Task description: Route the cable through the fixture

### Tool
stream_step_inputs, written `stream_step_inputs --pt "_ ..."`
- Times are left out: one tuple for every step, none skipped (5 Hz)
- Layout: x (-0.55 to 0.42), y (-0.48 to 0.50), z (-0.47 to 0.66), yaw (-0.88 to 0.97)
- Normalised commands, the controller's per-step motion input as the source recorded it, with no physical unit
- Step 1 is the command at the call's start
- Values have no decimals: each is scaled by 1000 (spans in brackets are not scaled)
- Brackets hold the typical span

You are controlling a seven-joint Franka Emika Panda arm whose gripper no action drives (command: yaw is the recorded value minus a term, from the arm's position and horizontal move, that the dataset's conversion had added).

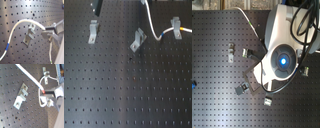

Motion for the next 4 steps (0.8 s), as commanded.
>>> stream_step_inputs --pt "37 193 352 0" --pt "6 159 361 0" --pt "2 2 306 -43" --pt "-125 -165 195 -226"
